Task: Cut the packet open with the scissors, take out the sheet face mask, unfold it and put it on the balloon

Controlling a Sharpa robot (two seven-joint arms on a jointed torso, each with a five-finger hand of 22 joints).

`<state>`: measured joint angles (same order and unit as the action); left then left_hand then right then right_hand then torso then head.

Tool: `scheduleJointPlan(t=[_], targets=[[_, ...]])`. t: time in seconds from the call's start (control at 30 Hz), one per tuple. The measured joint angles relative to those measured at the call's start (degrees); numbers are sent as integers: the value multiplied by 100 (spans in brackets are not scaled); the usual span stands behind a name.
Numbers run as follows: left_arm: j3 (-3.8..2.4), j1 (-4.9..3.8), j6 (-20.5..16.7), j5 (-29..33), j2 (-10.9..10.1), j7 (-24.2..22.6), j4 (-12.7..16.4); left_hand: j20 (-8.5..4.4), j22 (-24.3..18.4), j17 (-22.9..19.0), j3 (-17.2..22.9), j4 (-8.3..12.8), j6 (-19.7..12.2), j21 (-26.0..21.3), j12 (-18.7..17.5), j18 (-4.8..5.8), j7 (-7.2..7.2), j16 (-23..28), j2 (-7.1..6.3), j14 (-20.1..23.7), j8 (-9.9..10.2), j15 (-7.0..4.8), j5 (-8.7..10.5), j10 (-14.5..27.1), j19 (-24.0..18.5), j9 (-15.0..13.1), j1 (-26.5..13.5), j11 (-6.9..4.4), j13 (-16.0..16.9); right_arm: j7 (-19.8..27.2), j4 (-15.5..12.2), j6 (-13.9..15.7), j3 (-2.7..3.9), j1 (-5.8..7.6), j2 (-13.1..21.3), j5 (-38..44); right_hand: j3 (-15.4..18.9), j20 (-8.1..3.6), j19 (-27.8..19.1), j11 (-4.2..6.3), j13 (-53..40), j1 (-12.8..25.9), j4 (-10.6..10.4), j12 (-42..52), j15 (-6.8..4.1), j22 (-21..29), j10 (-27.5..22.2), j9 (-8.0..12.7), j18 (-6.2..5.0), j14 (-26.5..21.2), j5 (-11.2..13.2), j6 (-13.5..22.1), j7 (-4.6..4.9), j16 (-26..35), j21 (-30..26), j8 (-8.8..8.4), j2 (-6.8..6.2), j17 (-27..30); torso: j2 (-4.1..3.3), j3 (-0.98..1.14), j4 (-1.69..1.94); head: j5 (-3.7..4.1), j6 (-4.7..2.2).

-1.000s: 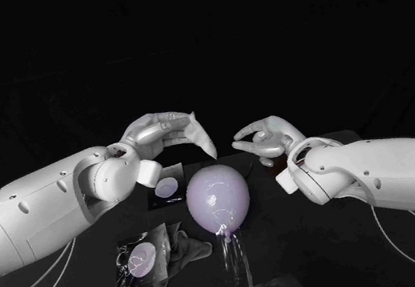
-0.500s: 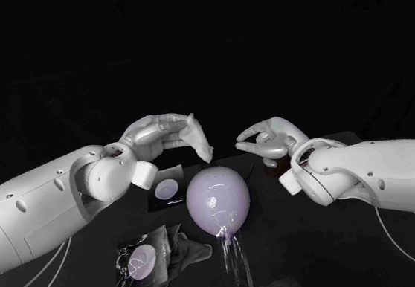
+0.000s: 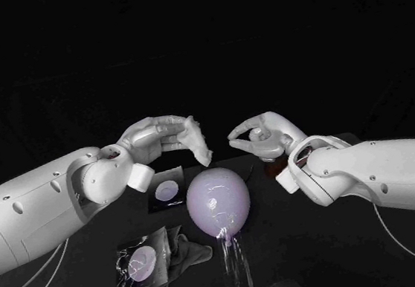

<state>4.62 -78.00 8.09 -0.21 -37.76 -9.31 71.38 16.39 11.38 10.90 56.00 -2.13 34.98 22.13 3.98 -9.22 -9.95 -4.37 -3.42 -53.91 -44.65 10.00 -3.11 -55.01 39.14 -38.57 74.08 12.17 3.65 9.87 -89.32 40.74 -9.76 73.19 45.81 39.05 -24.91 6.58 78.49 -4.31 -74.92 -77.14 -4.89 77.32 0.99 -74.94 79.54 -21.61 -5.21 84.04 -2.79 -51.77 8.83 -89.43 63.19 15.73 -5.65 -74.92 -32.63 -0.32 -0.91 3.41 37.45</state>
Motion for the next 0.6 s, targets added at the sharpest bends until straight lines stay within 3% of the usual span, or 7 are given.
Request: scheduleJointPlan(t=[0.23, 0.27, 0.6], targets=[[1, 0, 107, 7, -15, 14, -2, -2, -47, -28, 196, -40, -144, 0, 22, 0, 16, 0, -52, -87, -296, -46, -1, -21, 83, -45, -173, -19, 0, 82, -24, 16, 13, 68, -66, 711, -40, -22, 22, 11, -3, -71, 71, 72, -20, -1, 52, 24, 2, -20, 0, -58, 2, 0, 56, 22, 4, -3, -1, -1, 1, 12, -4], [1, 0, 118, 9, -18, 16, -2, -2, -50, -29, 199, -37, -153, 0, 22, 0, 11, 0, -52, -99, -296, -35, -1, -21, 83, -155, -172, -18, 0, 89, -24, 19, 15, 77, -78, 791, -40, -22, 22, 11, -3, -71, 71, 72, -20, -1, 52, 24, 3, -20, 0, -59, 2, 0, 56, 22, 4, -3, -1, -1, 1, 13, -4], [2, 0, 184, 91, -20, 54, -25, -31, -59, -29, 234, -48, -196, 0, 22, -66, 12, -56, -44, -191, -369, -67, -1, -21, 215, -167, -225, -19, -1, 144, -37, 100, 32, 137, -223, 1442, -82, -3, 44, 31, -3, -94, 113, 72, -39, 1, 71, 52, 5, 0, 0, -59, 1, -14, 82, 22, -18, -3, -3, -1, 1, 16, -10]])
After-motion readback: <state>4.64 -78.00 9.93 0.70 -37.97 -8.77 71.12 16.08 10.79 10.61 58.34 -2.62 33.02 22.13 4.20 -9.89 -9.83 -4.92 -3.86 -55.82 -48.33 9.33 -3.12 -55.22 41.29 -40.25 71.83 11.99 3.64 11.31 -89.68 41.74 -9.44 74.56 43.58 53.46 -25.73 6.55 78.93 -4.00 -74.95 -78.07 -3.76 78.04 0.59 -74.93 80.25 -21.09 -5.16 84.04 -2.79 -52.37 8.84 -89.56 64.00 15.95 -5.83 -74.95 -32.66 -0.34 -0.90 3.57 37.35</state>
